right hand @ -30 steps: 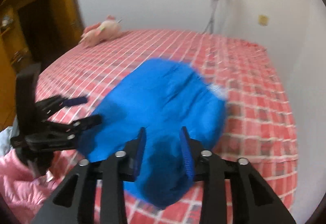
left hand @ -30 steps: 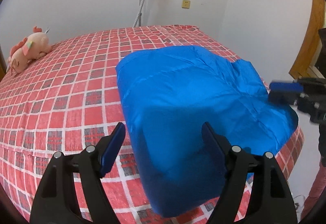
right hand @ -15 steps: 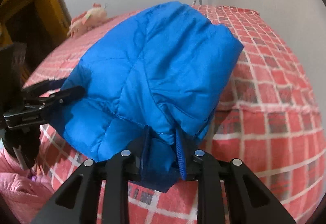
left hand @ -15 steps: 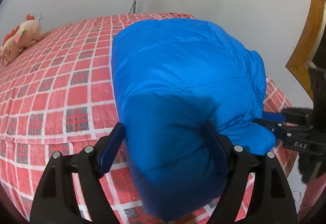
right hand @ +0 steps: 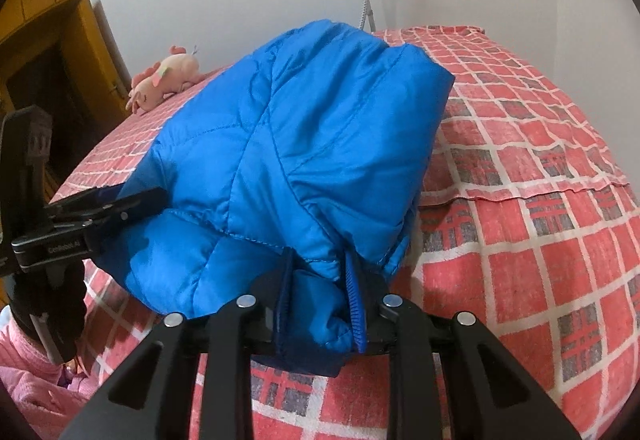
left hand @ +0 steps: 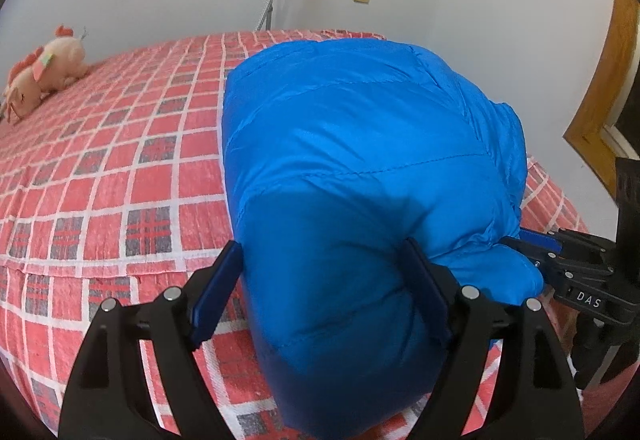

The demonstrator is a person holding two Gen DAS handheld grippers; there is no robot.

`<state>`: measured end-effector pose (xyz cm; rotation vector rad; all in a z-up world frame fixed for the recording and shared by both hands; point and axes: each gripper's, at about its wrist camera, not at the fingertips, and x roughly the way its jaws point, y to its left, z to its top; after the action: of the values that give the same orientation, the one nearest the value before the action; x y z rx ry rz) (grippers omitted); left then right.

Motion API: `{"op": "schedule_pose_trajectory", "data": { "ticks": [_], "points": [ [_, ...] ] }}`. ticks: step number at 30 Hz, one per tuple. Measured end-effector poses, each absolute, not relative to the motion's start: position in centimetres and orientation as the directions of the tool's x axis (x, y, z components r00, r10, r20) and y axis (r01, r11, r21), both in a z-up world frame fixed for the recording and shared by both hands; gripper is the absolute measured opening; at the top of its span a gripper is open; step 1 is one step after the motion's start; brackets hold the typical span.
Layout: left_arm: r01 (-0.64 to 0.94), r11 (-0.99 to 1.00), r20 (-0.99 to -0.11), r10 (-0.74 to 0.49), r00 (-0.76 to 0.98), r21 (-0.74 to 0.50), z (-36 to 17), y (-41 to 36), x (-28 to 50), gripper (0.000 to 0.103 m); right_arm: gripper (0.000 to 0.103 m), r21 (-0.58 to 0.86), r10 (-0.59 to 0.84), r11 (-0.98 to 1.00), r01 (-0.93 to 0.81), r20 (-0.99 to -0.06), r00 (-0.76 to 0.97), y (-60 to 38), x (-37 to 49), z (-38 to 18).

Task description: Fold large clothes

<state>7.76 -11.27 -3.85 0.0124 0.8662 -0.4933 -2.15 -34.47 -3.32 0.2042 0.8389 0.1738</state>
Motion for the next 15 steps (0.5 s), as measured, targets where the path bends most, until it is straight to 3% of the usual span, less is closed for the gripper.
{"op": "schedule_pose_trajectory", "data": {
  "ticks": [9,15],
  "points": [
    [0.433,0.881,-0.715,-0.427,0.554,-0.191,0.8,-9.8,9.8,0.076,0.03,0.227,0.217,0.971,-0.079,-0.685,0.695,-35.1,-1.2,3.2],
    [0.384,0.896,-0.734,-0.413,0.538,-0.223,2.0,-12.1,14.5,0.076,0.03,0.215,0.193,0.975,-0.053,-0.708,0.679,-33.9,5.4,4.9]
  ]
}}
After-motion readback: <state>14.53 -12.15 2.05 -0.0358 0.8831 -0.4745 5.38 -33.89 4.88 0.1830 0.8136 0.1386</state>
